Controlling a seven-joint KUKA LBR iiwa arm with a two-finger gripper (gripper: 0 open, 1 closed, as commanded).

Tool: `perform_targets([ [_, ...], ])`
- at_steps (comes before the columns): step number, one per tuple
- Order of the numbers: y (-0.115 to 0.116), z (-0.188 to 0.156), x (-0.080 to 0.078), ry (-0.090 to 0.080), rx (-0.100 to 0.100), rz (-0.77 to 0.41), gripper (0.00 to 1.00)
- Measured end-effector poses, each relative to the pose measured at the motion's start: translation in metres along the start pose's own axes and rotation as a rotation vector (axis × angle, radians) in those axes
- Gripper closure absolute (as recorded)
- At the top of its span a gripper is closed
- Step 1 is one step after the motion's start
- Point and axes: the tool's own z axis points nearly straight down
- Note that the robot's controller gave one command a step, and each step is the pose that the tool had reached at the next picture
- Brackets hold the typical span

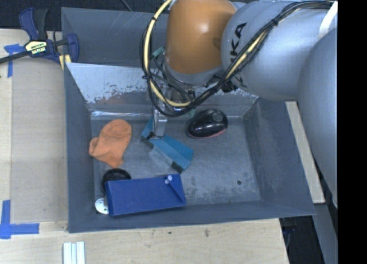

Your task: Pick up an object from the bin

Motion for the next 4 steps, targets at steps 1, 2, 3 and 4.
perform_targets([
  [1, -0.001, -0.005, -0.001, -0.008, -0.001, 0.003, 0.0],
  [2, 0.029, 0.045, -0.001, -0.015, -0.002, -0.048, 0.0],
  [3, 0.026, 0.079, 0.009, -0.004, -0.002, -0.132, 0.0],
  [4, 0.059, 0.105, 0.049, -0.008, 0.0, -0.096, 0.0],
])
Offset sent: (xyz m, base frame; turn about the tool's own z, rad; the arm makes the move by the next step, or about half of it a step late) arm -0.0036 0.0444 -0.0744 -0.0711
